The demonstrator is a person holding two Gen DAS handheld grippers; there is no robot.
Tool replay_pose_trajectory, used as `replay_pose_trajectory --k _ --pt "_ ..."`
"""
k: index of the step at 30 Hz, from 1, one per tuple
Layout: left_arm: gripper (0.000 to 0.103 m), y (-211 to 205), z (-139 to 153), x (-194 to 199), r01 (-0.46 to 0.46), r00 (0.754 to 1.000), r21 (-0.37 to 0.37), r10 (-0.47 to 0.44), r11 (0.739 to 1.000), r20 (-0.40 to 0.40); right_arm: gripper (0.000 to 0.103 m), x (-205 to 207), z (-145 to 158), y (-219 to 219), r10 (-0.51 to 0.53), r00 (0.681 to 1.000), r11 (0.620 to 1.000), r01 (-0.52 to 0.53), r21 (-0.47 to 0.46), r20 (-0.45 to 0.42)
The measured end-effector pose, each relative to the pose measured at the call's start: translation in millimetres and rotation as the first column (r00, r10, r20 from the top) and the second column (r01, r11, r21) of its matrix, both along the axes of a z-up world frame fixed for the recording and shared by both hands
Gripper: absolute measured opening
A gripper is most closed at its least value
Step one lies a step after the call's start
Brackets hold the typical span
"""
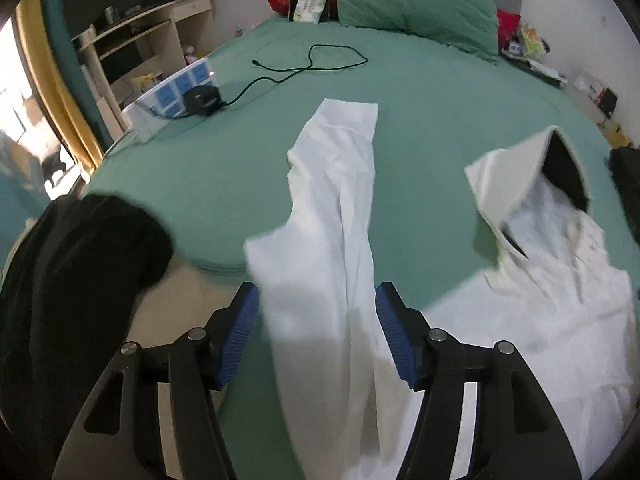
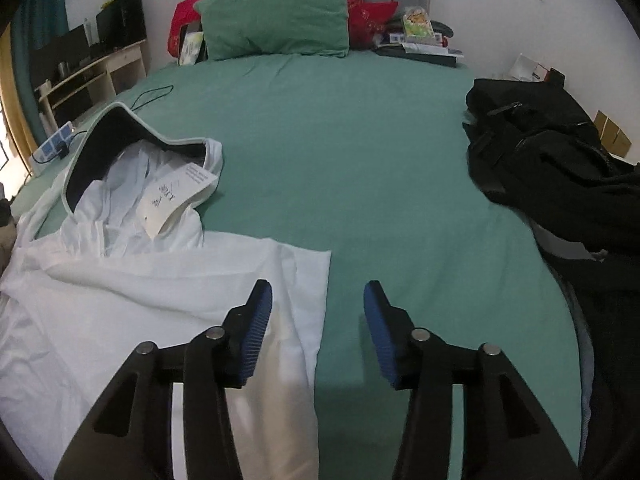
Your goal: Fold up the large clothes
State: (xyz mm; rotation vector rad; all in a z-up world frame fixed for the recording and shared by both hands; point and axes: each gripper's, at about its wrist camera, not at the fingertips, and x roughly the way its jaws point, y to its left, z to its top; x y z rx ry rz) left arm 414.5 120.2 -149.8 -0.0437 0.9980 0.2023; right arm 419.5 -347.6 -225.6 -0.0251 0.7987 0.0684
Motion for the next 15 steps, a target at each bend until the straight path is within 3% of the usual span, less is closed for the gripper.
replay_pose_trajectory --k 4,8,9,10,11,12,13,15 --pt "0.064 -14.9 -22.6 55.3 0.078 0.997 -0.080 -0.078 0.994 0.002 0.049 1.2 -8.1 -1.5 0.000 1.000 1.000 0.000 -0.030 -0.010" --pt "0.063 -28.9 -54.1 95.8 0.122 0.990 0.036 -0.119 0.992 -0.081 0.050 3.8 -15.2 -7.4 -0.004 1.000 1.000 0.004 -0.010 -0.030" --pt "0.058 -25.1 -64.8 102.6 0.102 0.987 0.022 -0.098 0.995 -0.125 0.050 4.5 -16.3 -8.7 -0.004 0.999 1.000 0.004 -0.004 -0.034" --pt "0.053 -17.5 -62.9 102.2 0.071 0.993 -0.019 -0.072 0.997 -0.097 0.050 4.7 -17.3 -9.3 -0.005 0.999 1.000 0.005 0.000 -0.036" --pt "0.042 -13.7 -61.1 103.3 0.048 0.993 -0.014 -0.049 0.999 -0.109 0.050 4.8 -18.0 -9.8 -0.003 0.999 1.000 0.004 0.005 -0.039" --pt "0.012 -9.7 -56.7 101.5 0.015 0.993 0.023 -0.012 1.000 -0.119 0.050 5.0 -18.4 -9.8 0.000 0.999 1.000 0.001 0.011 -0.041" --pt "0.003 -5.6 -50.4 97.2 -0.009 0.994 0.039 0.013 0.999 -0.112 0.050 4.5 -18.3 -9.4 0.003 0.999 1.000 -0.002 0.016 -0.041" --pt "0.003 0.7 -32.3 86.0 -0.030 0.998 0.038 0.033 0.999 -0.059 0.050 2.8 -16.5 -7.9 0.010 0.999 1.000 -0.009 0.028 -0.038"
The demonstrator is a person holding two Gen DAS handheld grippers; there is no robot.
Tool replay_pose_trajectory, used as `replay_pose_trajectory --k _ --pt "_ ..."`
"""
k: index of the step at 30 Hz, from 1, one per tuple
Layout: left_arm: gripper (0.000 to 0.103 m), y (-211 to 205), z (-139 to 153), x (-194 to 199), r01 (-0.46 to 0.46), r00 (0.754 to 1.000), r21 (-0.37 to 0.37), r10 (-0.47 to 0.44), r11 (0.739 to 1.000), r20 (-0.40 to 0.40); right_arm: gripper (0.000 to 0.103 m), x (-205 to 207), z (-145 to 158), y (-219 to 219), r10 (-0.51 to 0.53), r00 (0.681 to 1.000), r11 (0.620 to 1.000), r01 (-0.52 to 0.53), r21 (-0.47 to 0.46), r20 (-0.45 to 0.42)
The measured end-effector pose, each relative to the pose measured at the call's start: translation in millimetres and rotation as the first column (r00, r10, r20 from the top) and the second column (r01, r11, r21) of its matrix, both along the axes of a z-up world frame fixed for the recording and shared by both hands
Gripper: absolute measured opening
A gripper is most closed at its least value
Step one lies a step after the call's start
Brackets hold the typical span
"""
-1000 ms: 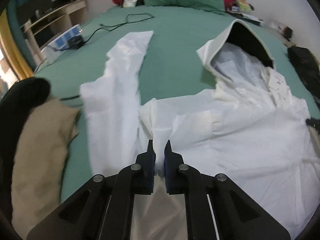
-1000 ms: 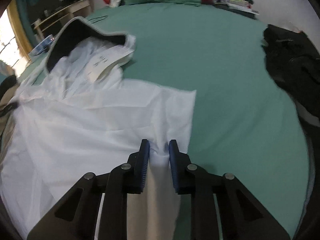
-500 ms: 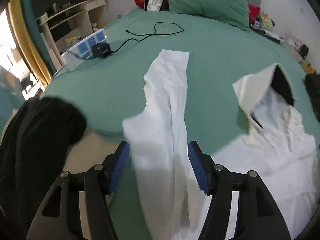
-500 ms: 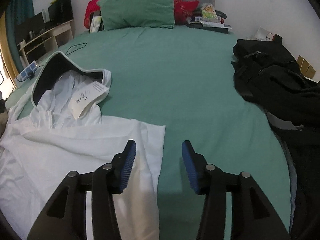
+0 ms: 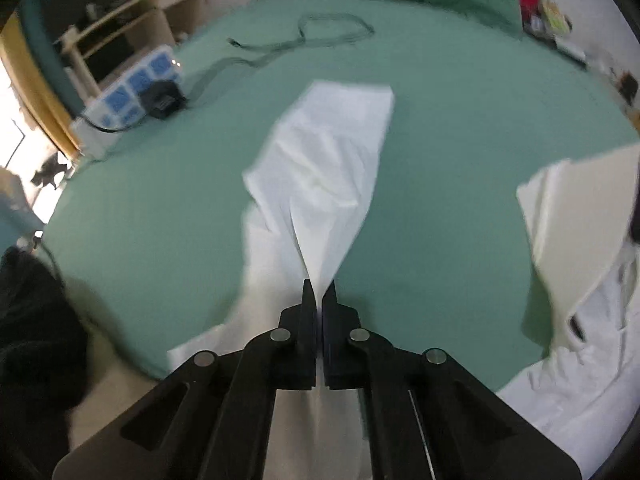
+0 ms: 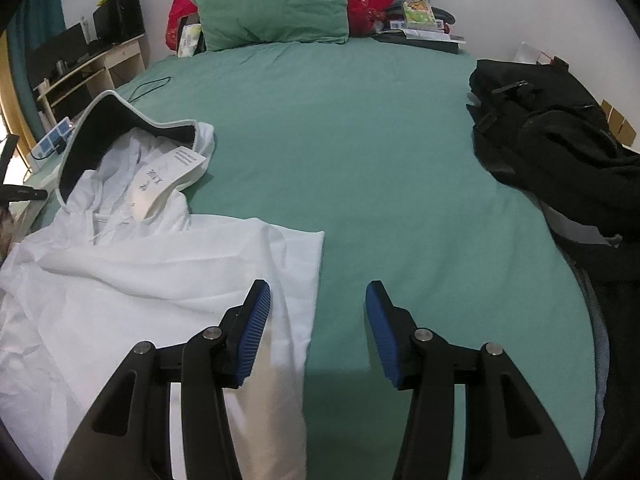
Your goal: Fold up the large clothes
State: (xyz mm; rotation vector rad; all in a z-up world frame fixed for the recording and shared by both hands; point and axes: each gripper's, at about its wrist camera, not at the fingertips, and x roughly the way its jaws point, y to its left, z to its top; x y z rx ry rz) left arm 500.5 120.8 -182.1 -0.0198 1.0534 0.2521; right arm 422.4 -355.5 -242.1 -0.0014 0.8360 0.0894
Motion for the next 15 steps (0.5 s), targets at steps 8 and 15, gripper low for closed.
replay_pose_trajectory --k 8,15 --pt "0.003 -23.2 132.8 -86.1 0.089 0.945 -0.036 -0.073 0.995 0.318 0.050 -20.5 32.2 2.6 0.032 0.998 0.996 -0.035 0.076 0.045" --pt "0.003 -132.5 157.4 -146.6 0.359 0.878 -0.091 -0.303 0.929 0.371 0.050 -53.9 47.6 -1.6 0.045 0.998 0.993 -0.051 0.109 0.053"
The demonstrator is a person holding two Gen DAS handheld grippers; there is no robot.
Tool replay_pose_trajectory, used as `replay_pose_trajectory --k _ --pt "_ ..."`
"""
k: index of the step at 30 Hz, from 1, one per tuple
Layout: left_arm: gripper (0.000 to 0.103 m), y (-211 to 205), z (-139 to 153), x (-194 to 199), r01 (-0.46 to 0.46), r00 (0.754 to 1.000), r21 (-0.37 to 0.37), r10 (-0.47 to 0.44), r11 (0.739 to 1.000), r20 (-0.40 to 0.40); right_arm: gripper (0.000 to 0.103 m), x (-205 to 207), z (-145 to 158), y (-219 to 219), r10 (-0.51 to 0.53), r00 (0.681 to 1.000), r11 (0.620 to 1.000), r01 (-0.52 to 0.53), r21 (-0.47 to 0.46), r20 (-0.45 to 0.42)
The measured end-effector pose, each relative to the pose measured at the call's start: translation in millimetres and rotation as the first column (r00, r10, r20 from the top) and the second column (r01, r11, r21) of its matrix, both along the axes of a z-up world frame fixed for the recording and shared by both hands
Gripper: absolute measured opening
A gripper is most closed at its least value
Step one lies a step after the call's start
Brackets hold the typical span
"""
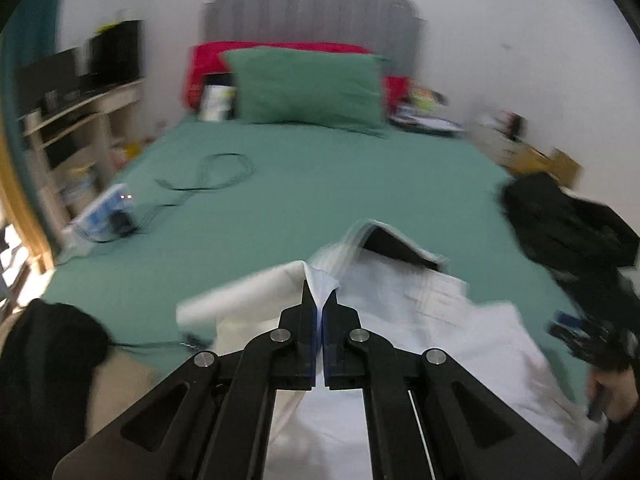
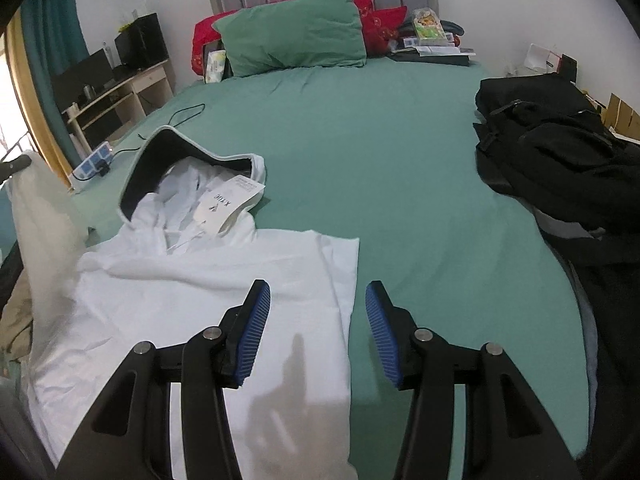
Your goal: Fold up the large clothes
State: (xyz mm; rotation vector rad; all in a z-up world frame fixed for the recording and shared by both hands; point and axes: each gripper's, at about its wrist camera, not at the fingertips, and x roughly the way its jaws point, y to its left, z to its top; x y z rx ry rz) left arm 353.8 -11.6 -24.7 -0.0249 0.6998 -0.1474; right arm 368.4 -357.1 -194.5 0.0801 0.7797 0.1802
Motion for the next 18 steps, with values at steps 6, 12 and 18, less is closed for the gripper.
replay_pose_trajectory --k 6,12,18 --pt "0.023 -75.1 -62.5 -24.2 0.205 0.953 -0.038 -0.208 0.978 -0.222 0.050 -7.6 0.5 -0.3 0.019 1.000 0.997 -0.018 0.072 -0.013" --pt "0.051 -39.5 -87.7 -36.2 0.153 0.950 -0.084 -0.170 0.985 -0.261 0.050 10.3 -18.1 31.0 0.092 0.995 0.984 -0.085 0.154 -0.034" --pt "0.051 35.7 -114.3 -29.7 -0.019 0.956 -0.022 0.012 1.000 -0.294 0.050 37.0 -39.3 90.0 0.215 0.976 0.966 -0.209 0.153 -0.028"
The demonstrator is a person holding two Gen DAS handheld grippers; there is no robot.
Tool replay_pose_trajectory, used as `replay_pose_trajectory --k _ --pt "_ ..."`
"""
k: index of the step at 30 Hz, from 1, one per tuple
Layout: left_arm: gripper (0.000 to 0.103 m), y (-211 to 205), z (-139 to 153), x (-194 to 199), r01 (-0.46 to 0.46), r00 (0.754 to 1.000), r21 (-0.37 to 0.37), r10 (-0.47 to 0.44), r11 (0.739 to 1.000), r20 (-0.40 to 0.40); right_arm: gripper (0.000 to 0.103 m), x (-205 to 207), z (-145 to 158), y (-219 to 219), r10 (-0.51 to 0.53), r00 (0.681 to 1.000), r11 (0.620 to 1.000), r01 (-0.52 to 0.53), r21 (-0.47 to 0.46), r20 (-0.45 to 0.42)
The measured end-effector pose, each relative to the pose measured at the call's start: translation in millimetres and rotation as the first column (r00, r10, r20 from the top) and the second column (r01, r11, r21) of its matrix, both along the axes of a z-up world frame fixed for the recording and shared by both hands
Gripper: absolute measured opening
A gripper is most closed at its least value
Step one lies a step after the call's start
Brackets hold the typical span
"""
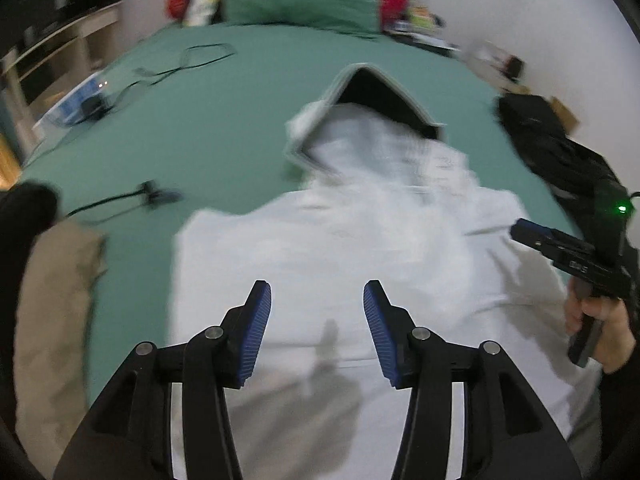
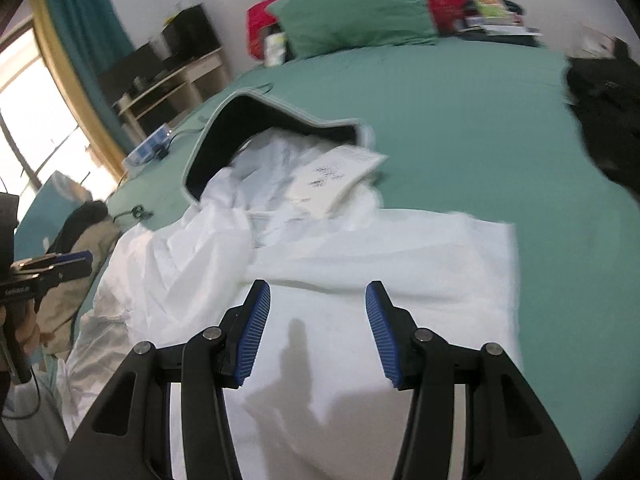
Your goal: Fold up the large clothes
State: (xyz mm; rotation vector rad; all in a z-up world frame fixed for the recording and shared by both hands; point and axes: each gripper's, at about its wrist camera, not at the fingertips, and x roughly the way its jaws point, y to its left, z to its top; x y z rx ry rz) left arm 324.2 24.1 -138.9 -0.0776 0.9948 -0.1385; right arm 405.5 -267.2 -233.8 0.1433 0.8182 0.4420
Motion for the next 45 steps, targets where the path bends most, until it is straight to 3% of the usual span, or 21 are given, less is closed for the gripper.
replay_pose_trajectory --k 7,8,9,10,13,17,20,21,23,25,26,33,37,39,41,42,44,45 --pt "0.051 39.9 -39.7 10.0 -0.056 0.997 0.032 0.058 0.998 -0.056 0.048 34.7 -20.5 71.2 0.144 0.986 0.990 -0.142 0.026 -0.086" --pt "0.051 42.5 -43.4 10.7 -0.055 0.996 0.041 0.057 0.998 -0.064 0.041 33.3 -25.0 77.9 0.169 0.981 0.986 -0.166 0.034 -0.095" --pt "0.051 44.2 -49.4 13.5 -0.054 0.996 0.058 0.058 0.997 -0.070 0.016 31.3 -28.2 83.2 0.188 0.977 0.982 -0.185 0.035 -0.103" --pt "0.051 44.5 -53.4 14.6 -0.056 0.995 0.069 0.061 0.996 -0.074 0.003 28.2 -29.0 87.3 0.199 0.975 0.980 -0.197 0.032 -0.102" --pt "0.051 47.5 -60.9 18.2 -0.082 0.993 0.086 0.089 0.993 -0.079 0.003 14.9 -10.8 84.6 0.197 0.979 0.979 -0.193 0.065 -0.053" --pt "0.051 52.1 -66.7 18.3 -0.102 0.991 0.097 0.110 0.990 -0.082 0.003 -19.1 46.3 70.9 0.155 0.986 0.982 -0.160 0.097 0.052" --pt "0.051 54.3 -62.8 15.1 -0.118 0.988 0.118 0.128 0.986 -0.082 0.004 -49.8 71.2 81.7 0.273 0.956 0.948 -0.286 0.137 0.110" --pt "0.051 55.7 -60.8 14.0 -0.124 0.988 0.118 0.134 0.985 -0.082 0.005 -57.4 71.4 88.7 0.341 0.935 0.924 -0.353 0.149 0.102" --pt "0.051 58.2 -55.7 10.7 -0.135 0.986 0.120 0.145 0.984 -0.079 0.018 -72.0 62.2 111.2 0.469 0.880 0.872 -0.475 0.118 0.073" --pt "0.051 60.3 -47.7 6.2 -0.144 0.987 0.127 0.152 0.981 -0.060 0.062 -77.5 49.8 121.3 0.501 0.864 0.860 -0.504 0.078 0.052" --pt "0.051 60.8 -44.9 5.1 -0.144 0.987 0.131 0.152 0.981 -0.052 0.069 -76.9 46.1 118.8 0.492 0.869 0.866 -0.495 0.078 0.047" --pt "0.051 66.3 -35.1 4.6 -0.158 0.987 0.132 0.162 0.979 -0.020 0.073 -50.2 27.5 38.2 0.264 0.964 0.964 -0.265 0.012 0.029" --pt "0.051 64.5 -40.1 7.9 -0.163 0.986 0.134 0.167 0.978 -0.023 0.072 -63.1 19.0 26.6 0.306 0.951 0.951 -0.307 0.019 0.052" --pt "0.051 61.6 -42.6 8.8 -0.162 0.986 0.136 0.167 0.977 -0.025 0.072 -69.8 9.7 47.3 0.350 0.936 0.935 -0.347 -0.077 0.041" --pt "0.051 59.1 -44.6 8.6 -0.166 0.985 0.134 0.171 0.977 -0.029 0.068 -69.2 -4.1 69.3 0.357 0.934 0.922 -0.352 -0.163 0.001" --pt "0.051 57.9 -44.9 8.6 -0.165 0.985 0.132 0.170 0.977 -0.030 0.060 -68.6 -9.1 74.7 0.362 0.932 0.919 -0.360 -0.157 -0.017" --pt "0.051 55.5 -45.8 9.2 -0.159 0.986 0.137 0.165 0.978 -0.030 0.033 -66.5 -19.2 84.3 0.378 0.924 0.910 -0.382 -0.160 -0.051" --pt "0.051 54.7 -46.1 9.9 -0.155 0.987 0.140 0.161 0.978 -0.030 0.007 -67.5 -22.5 87.6 0.388 0.920 0.903 -0.393 -0.174 -0.063"
